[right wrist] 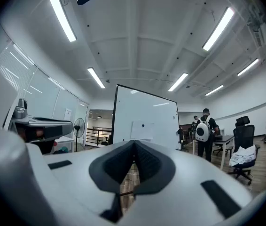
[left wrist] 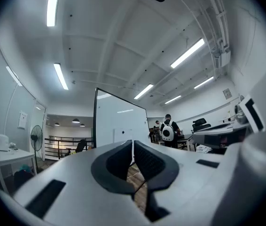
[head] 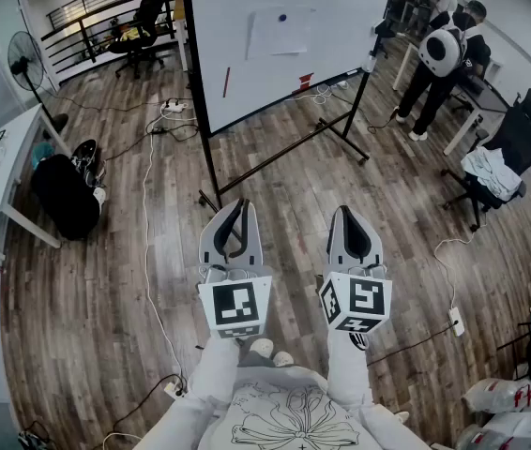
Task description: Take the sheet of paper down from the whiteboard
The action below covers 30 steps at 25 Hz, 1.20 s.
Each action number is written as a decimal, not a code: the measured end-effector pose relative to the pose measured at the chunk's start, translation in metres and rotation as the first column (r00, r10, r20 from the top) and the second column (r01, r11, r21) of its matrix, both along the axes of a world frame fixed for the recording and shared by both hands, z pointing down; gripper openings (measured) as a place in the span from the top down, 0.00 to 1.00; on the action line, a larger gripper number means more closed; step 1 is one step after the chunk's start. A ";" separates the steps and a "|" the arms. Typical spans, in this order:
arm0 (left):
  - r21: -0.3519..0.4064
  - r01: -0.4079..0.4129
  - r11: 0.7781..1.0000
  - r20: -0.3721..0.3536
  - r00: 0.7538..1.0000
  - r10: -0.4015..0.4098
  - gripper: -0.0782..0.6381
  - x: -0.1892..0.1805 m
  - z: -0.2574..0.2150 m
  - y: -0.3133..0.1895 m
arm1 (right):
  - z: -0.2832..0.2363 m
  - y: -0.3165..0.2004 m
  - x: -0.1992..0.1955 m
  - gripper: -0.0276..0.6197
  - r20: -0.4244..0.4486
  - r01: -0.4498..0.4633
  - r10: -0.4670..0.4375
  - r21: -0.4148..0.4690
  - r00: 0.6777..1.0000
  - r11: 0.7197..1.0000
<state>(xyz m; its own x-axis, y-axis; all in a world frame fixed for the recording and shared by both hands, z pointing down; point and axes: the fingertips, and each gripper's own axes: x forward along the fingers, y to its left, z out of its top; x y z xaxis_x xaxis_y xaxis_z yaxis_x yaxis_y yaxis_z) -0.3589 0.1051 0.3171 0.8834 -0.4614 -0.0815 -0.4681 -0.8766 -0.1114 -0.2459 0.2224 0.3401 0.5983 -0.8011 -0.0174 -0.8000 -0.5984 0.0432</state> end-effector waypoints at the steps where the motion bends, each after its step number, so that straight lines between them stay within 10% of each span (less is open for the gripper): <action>1: -0.001 0.000 1.000 0.001 1.000 0.000 0.87 0.001 0.000 -0.001 | 0.000 -0.001 0.001 0.95 0.001 0.000 0.000 0.000 1.000 1.000; 30: -0.062 0.014 0.998 0.049 0.999 -0.011 0.87 0.076 0.040 -0.085 | 0.042 -0.081 0.074 0.95 0.072 0.003 -0.001 -0.029 0.997 1.000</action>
